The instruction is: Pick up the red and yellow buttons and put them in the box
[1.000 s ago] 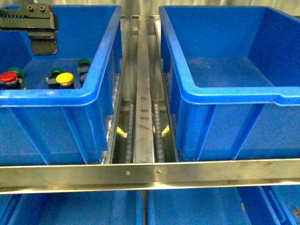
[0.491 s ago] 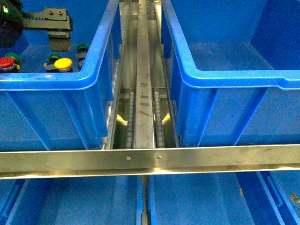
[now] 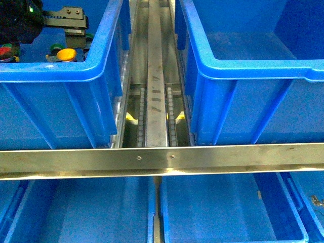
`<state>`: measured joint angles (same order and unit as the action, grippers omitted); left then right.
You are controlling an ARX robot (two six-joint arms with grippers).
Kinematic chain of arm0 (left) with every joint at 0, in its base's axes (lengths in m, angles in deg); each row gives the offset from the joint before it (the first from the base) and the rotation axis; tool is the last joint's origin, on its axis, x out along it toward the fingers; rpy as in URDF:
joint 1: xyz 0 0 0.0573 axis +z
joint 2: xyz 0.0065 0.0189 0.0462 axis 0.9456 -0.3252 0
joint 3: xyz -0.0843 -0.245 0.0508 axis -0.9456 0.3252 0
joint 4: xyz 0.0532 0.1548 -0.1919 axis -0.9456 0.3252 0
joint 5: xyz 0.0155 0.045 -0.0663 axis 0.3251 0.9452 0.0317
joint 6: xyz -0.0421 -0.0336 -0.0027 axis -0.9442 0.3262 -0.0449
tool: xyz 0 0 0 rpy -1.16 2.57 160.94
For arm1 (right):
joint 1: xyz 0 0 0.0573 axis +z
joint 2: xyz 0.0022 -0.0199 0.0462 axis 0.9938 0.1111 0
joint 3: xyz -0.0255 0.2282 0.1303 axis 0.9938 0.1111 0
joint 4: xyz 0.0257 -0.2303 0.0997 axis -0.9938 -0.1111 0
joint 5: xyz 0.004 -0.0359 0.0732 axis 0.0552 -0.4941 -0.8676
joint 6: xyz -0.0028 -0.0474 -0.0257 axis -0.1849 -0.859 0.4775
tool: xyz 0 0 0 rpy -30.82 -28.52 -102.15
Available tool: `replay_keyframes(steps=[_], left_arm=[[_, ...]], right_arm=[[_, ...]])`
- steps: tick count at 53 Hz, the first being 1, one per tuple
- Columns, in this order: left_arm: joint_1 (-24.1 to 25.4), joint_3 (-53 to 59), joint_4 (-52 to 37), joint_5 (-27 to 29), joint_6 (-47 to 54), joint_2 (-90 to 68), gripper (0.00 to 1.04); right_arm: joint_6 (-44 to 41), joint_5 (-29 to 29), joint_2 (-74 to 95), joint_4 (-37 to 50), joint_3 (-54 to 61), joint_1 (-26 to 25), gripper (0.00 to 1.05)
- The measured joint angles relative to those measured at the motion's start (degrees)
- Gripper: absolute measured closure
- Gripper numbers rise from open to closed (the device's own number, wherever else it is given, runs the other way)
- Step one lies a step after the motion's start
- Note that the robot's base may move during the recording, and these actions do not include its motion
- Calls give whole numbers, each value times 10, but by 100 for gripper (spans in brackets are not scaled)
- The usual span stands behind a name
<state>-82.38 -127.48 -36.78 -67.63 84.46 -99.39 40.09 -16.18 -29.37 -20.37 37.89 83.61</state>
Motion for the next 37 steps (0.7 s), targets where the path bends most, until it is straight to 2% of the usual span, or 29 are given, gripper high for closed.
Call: replay_keyframes(steps=[37], left_arm=[[-13, -59, 10, 20, 4, -70, 8]], right_arm=[[0, 0, 0, 0, 0, 0, 6]])
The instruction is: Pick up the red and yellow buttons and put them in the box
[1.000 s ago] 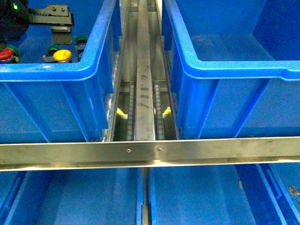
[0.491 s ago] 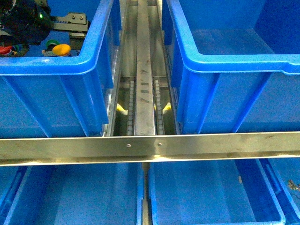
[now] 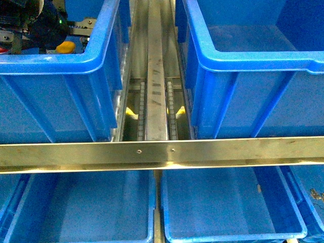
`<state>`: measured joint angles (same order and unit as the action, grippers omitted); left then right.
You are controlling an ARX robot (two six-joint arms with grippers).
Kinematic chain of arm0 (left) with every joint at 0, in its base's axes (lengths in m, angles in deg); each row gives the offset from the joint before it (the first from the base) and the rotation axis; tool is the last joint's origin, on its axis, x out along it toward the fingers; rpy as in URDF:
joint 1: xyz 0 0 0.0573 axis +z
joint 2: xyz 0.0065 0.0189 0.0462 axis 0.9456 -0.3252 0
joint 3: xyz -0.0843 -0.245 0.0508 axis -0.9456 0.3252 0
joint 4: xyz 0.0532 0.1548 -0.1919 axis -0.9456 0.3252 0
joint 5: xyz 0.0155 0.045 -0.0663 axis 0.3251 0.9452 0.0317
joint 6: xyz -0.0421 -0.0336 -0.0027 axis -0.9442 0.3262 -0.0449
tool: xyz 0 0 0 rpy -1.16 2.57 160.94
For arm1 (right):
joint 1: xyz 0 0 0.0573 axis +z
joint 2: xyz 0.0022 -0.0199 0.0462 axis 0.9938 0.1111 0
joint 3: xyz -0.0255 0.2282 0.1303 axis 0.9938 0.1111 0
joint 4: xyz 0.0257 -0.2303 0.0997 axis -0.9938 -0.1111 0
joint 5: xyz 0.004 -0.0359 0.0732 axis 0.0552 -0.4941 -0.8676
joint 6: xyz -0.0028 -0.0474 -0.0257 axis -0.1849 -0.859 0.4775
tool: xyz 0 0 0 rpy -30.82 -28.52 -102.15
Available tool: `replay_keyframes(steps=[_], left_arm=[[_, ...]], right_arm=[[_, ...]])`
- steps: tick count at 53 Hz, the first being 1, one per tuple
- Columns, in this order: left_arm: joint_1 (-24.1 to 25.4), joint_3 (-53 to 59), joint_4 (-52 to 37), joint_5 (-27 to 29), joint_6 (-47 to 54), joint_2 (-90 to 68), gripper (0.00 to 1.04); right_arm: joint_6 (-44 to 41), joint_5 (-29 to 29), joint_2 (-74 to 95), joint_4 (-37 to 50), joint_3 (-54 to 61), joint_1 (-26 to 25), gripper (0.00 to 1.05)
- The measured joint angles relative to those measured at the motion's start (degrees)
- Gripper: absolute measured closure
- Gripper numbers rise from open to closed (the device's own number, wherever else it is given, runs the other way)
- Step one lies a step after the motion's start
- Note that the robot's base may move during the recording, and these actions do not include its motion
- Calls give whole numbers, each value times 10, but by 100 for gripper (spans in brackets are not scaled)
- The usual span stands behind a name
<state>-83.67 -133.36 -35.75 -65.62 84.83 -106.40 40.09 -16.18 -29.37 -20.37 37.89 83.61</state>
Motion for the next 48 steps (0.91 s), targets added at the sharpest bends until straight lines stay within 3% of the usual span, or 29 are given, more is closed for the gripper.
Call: replay_keyframes(steps=[21, 42, 48], left_arm=[[0, -45, 12, 7, -7, -47, 8], [1, -82, 30, 7, -19, -76, 66], [1, -82, 30, 7, -21, -76, 71]], right_arm=[[0, 0, 0, 0, 0, 0, 6], [0, 0, 0, 0, 0, 0, 6], [0, 0, 0, 0, 0, 0, 6]])
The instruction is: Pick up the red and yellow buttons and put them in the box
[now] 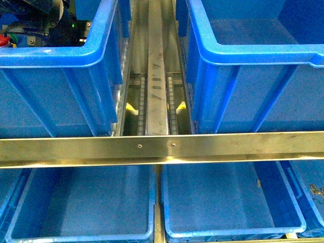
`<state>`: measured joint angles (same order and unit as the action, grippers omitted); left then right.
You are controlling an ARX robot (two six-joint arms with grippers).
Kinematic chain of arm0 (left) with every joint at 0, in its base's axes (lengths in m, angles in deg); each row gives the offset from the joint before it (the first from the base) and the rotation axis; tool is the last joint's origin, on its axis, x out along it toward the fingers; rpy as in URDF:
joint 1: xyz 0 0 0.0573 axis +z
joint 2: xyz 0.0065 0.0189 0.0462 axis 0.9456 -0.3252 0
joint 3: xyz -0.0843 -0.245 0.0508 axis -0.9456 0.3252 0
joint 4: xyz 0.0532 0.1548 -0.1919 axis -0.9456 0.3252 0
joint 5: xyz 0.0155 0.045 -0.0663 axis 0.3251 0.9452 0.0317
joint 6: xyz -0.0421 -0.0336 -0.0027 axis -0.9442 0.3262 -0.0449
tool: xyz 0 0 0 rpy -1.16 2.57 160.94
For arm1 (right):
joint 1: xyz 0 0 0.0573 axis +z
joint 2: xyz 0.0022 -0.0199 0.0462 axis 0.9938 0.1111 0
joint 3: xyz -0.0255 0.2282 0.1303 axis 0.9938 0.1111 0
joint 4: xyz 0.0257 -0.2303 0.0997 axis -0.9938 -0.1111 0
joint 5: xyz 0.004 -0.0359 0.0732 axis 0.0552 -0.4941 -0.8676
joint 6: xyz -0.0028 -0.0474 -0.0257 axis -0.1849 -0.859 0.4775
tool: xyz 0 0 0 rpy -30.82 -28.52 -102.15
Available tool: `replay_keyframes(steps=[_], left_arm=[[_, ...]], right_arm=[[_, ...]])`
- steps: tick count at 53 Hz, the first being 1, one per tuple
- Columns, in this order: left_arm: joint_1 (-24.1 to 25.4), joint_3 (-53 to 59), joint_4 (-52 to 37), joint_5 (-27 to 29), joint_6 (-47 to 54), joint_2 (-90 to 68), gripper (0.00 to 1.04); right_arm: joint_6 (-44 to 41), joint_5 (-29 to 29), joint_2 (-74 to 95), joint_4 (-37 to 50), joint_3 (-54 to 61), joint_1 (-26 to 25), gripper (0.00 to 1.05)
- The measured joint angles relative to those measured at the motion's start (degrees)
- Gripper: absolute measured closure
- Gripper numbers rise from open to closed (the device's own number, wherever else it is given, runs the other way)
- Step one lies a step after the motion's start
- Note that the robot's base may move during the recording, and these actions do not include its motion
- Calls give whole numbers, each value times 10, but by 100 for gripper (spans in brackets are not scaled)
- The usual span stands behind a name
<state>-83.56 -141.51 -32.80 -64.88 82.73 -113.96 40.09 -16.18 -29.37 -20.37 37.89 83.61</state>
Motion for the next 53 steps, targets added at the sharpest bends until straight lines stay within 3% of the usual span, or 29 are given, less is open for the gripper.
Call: replay_keyframes(steps=[8, 13, 24, 33, 39, 47, 53], left_arm=[[0, 9, -26, -3, -2, 2, 71], [3, 46, -47, -38, -19, 29, 71], [24, 171, -154, -215, -104, 164, 71], [54, 266, -348, -434, -217, 279, 71], [72, 294, -457, -534, -328, 308, 71], [62, 324, -574, -584, -480, 305, 71], [16, 330, -622, -590, -547, 299, 71]], right_arm=[[0, 0, 0, 0, 0, 0, 6], [0, 0, 0, 0, 0, 0, 6], [0, 0, 0, 0, 0, 0, 6], [0, 0, 0, 0, 0, 0, 6], [0, 0, 0, 0, 0, 0, 6], [0, 0, 0, 0, 0, 0, 6], [0, 0, 0, 0, 0, 0, 6]])
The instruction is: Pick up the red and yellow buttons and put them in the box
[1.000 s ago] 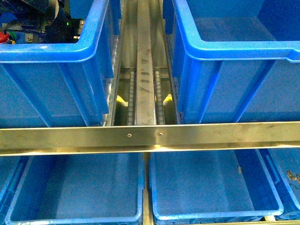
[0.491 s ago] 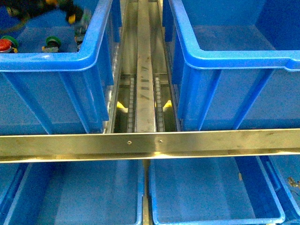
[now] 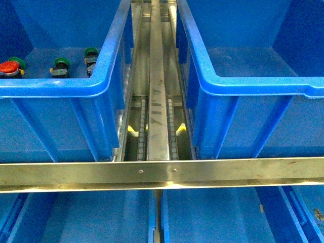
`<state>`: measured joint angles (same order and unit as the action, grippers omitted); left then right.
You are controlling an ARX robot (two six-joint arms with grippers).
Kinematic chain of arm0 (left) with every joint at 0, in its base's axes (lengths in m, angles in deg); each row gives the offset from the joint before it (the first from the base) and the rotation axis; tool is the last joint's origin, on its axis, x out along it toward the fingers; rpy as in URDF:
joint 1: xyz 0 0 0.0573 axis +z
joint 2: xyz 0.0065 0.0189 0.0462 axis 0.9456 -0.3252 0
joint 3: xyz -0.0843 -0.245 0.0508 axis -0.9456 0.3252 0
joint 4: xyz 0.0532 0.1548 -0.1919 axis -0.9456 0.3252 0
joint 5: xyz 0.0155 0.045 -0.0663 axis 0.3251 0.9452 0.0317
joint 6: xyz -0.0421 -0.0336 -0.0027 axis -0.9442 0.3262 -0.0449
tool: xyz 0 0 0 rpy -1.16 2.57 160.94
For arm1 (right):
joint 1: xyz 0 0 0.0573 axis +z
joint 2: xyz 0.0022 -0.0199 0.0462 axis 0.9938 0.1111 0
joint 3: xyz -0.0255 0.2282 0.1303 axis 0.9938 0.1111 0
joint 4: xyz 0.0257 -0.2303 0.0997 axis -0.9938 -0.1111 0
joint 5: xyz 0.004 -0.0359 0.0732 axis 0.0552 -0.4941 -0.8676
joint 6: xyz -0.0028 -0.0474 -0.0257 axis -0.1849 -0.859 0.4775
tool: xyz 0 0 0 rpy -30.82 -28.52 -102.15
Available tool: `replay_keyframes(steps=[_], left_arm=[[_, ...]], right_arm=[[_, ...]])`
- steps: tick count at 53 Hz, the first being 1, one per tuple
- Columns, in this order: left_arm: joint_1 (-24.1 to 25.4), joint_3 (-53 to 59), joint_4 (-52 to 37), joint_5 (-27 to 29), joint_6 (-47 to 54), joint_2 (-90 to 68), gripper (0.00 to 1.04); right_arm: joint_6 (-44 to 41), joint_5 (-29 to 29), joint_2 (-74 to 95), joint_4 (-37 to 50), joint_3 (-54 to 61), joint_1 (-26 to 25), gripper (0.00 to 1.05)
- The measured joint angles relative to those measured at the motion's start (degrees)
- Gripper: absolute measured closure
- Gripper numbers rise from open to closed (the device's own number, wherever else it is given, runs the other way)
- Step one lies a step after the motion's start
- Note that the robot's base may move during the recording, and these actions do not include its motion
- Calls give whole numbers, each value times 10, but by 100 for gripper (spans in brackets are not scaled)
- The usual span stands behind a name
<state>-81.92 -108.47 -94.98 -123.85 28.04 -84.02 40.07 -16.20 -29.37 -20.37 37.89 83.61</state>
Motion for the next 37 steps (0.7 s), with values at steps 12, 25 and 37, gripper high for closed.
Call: replay_keyframes(steps=[12, 25, 37], left_arm=[[-104, 0, -25, 0, -39, -34, 71], [-146, 19, 3, -10, -16, -42, 72], [-153, 23, 28, 0, 5, -34, 72]], right_arm=[[0, 0, 0, 0, 0, 0, 6], [0, 0, 0, 0, 0, 0, 6], [-155, 114, 336, 503, -48, -61, 6]])
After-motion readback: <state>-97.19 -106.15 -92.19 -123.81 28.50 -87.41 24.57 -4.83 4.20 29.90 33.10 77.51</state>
